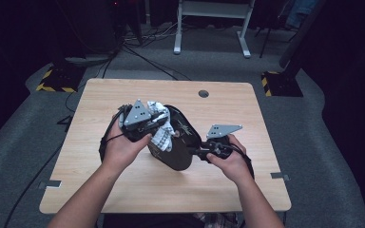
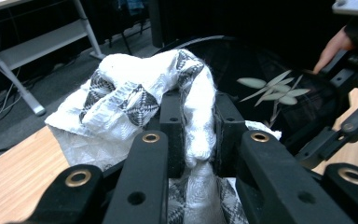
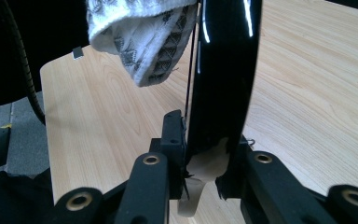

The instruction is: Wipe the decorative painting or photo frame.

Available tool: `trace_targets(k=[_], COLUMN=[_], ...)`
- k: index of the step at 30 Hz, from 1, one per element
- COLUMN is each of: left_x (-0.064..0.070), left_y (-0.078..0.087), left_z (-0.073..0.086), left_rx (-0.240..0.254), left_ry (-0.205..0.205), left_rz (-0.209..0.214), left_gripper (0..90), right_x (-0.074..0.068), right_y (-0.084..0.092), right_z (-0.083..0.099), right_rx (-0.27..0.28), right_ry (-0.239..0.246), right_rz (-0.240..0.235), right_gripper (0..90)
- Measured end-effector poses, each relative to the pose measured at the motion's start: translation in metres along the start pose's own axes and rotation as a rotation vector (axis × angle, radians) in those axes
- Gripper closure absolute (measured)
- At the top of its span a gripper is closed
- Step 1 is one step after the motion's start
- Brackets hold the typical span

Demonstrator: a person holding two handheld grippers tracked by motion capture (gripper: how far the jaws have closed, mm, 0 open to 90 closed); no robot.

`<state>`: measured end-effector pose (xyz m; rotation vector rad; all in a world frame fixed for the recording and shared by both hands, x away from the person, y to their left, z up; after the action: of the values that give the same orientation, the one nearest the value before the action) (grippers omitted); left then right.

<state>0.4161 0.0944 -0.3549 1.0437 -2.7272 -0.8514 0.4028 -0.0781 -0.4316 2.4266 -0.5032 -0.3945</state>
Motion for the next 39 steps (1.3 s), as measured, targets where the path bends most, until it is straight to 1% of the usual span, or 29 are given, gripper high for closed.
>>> trace_targets(k=[4, 7, 9, 14, 16, 18, 21, 24, 28, 31, 36, 39], left_x=[0.008, 0.010, 0.010, 0.010, 0.010, 0.011, 0.012, 0.014, 0.016, 0.016, 0.016, 0.016], left_y=[-0.002, -0.004, -0.006, -0.011, -0.011, -0.010, -0.009, -0.009, -0.008, -0.010, -0.015, -0.015], left_z=[-0.006, -0.007, -0.006, 0.004, 0.004, 0.002, -0.002, -0.009, -0.013, -0.009, 0.004, 0.005], left_rx=[0.008, 0.008, 0.009, -0.025, -0.023, -0.032, -0.026, -0.032, -0.025, -0.021, -0.050, -0.047], left_ry=[-0.017, -0.033, -0.028, -0.031, -0.025, -0.031, -0.033, -0.058, -0.067, -0.064, -0.054, -0.047], left_rz=[0.013, 0.002, 0.006, 0.009, 0.010, 0.001, -0.003, -0.011, -0.011, 0.004, 0.019, 0.021], left_gripper=[78.3, 78.3, 78.3, 78.5, 78.4, 78.4, 78.3, 78.3, 78.2, 78.3, 78.3, 78.3], right_x=[0.000, 0.001, 0.001, 0.001, 0.002, 0.001, 0.001, 0.002, 0.002, 0.002, 0.002, 0.002], right_y=[-0.001, 0.000, 0.000, 0.000, 0.000, 0.000, 0.000, -0.001, -0.002, -0.002, -0.002, -0.002], right_z=[0.000, 0.001, 0.001, 0.002, 0.002, 0.001, 0.001, 0.001, 0.002, 0.002, 0.002, 0.001], right_rx=[0.000, -0.003, -0.003, -0.002, -0.002, -0.004, -0.005, -0.001, -0.006, -0.008, -0.008, -0.008], right_ry=[-0.001, -0.003, -0.002, -0.005, -0.005, -0.004, -0.003, -0.006, -0.006, -0.006, -0.009, -0.010], right_rz=[0.003, 0.004, 0.008, 0.007, 0.008, 0.008, 0.009, 0.007, 0.007, 0.010, 0.012, 0.013], right_gripper=[77.1, 77.2, 77.0, 77.0, 77.0, 77.0, 77.0, 76.9, 76.9, 76.9, 76.9, 77.0])
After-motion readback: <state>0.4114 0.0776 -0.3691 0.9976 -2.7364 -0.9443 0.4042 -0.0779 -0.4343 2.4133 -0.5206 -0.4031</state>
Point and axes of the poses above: each handheld gripper's, and its own axes: y roughly backward along the jaws, z roughly out of its underside, x roughly to its right, the point moved 7 cm from there along -y, roughly forward along the jaws, and after that the axes turned 8 degrees about -x, right-handed, at the moved point
